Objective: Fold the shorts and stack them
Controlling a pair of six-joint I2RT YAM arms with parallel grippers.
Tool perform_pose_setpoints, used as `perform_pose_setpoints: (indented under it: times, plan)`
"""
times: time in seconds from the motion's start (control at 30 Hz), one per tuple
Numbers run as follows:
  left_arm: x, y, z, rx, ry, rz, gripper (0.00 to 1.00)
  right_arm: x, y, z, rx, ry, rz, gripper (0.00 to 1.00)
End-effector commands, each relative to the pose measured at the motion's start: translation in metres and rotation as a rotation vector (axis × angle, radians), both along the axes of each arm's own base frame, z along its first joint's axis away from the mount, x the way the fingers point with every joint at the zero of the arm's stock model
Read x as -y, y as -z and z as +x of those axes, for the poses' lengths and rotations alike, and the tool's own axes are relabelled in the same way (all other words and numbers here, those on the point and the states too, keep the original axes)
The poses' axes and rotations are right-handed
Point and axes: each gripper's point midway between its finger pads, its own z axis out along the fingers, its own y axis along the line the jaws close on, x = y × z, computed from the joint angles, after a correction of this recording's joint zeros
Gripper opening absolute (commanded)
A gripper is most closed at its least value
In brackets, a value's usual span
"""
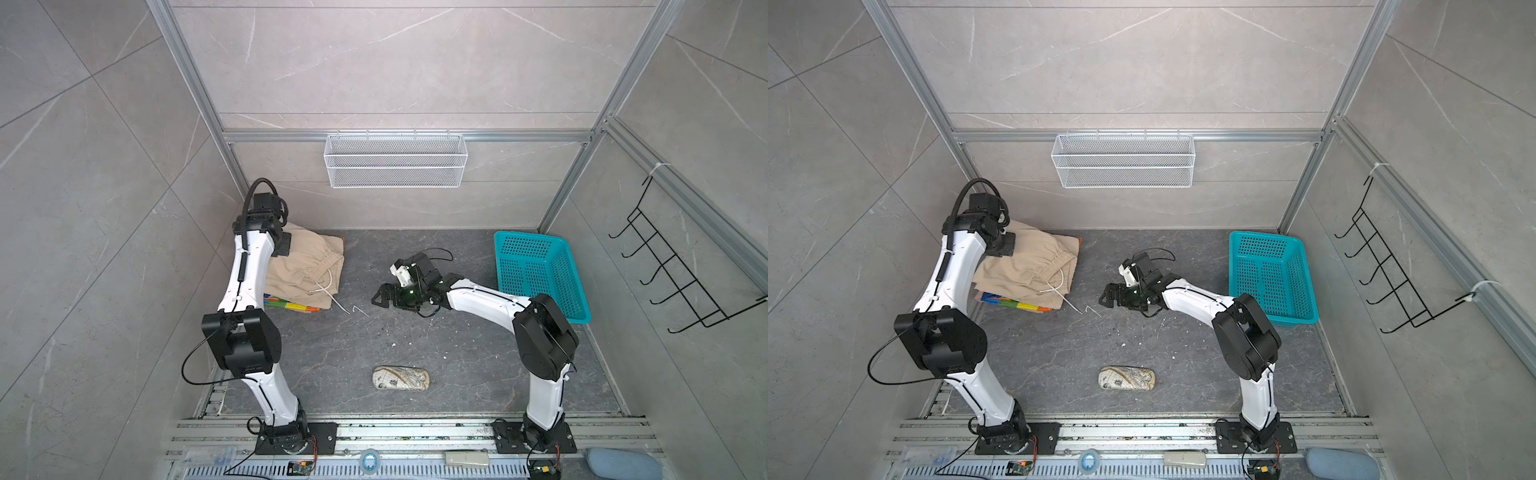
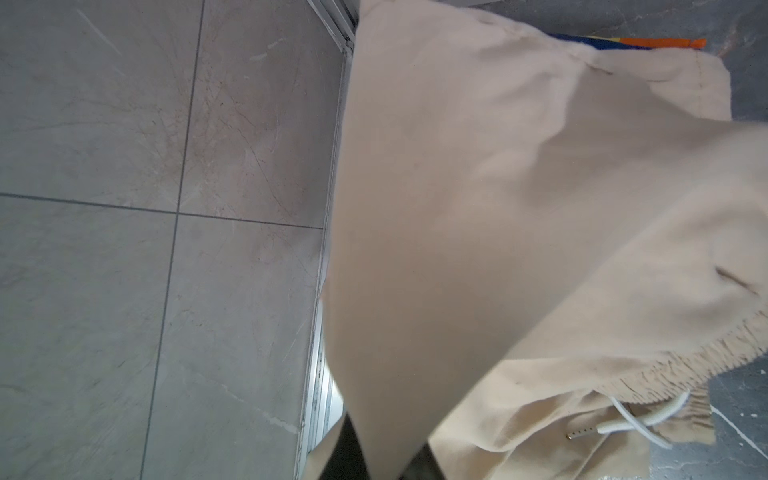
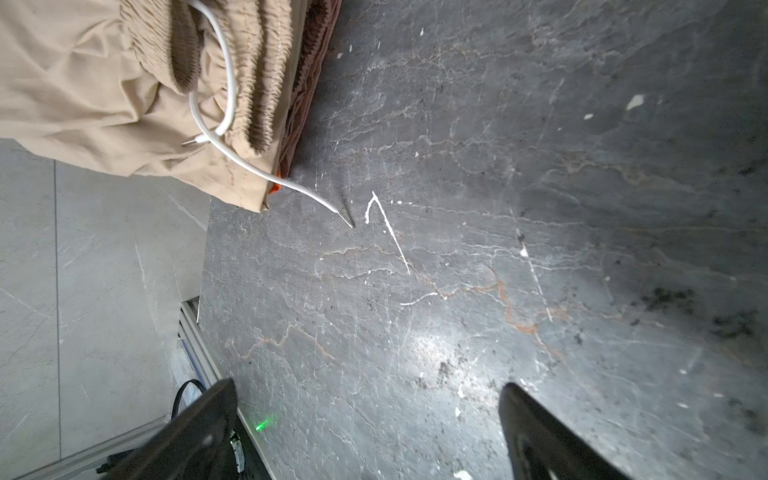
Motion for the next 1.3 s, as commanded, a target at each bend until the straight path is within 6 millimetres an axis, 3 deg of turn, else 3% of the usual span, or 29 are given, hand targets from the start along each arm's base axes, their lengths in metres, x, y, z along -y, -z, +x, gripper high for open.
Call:
perform_pose_setpoints:
  times: [0.0,0.23,0.43,0.6,0.67,0.77,0.8,0.83,0.87,1.1,1.27]
  plan:
    - [-0.003,0.004,0.03,0.078,0.054,-0.044,0.0,-0.008,0.001,-0.003,-0.023,-0.016,0.003,0.99]
    - [-0.023,0.055,0.052,0.019,0.022,-0.039,0.0,-0.01,0.01,-0.008,-0.047,-0.023,-0.015,1.0]
    - [-0.058,0.117,0.047,-0.179,-0.11,0.042,0.0,-0.012,0.017,-0.009,-0.065,-0.02,-0.024,0.99]
    - [-0.081,0.129,0.041,-0.215,-0.232,0.014,0.01,-0.012,0.016,-0.011,-0.065,-0.023,-0.032,0.99]
    - [-0.084,0.128,0.038,-0.22,-0.262,0.002,0.11,-0.011,0.013,-0.011,-0.062,-0.02,-0.031,0.99]
    - [-0.079,0.115,0.036,-0.187,-0.271,-0.029,0.34,-0.008,0.009,-0.012,-0.051,-0.022,-0.036,0.99]
    - [-0.075,0.109,0.037,-0.168,-0.266,-0.058,0.52,-0.007,0.007,-0.012,-0.043,-0.023,-0.041,0.99]
    - [-0.068,0.1,0.038,-0.138,-0.259,-0.096,0.94,-0.005,0.003,-0.012,-0.032,-0.024,-0.048,0.99]
    - [-0.062,0.089,0.039,-0.108,-0.252,-0.13,1.0,-0.003,-0.002,-0.011,-0.015,-0.025,-0.053,0.99]
    - [-0.011,0.003,0.041,0.119,-0.152,-0.367,1.0,0.021,-0.045,-0.007,0.118,-0.018,-0.123,0.99]
    - [0.041,-0.056,0.028,0.295,0.002,-0.447,1.0,0.075,-0.072,0.013,0.232,0.082,-0.241,0.99]
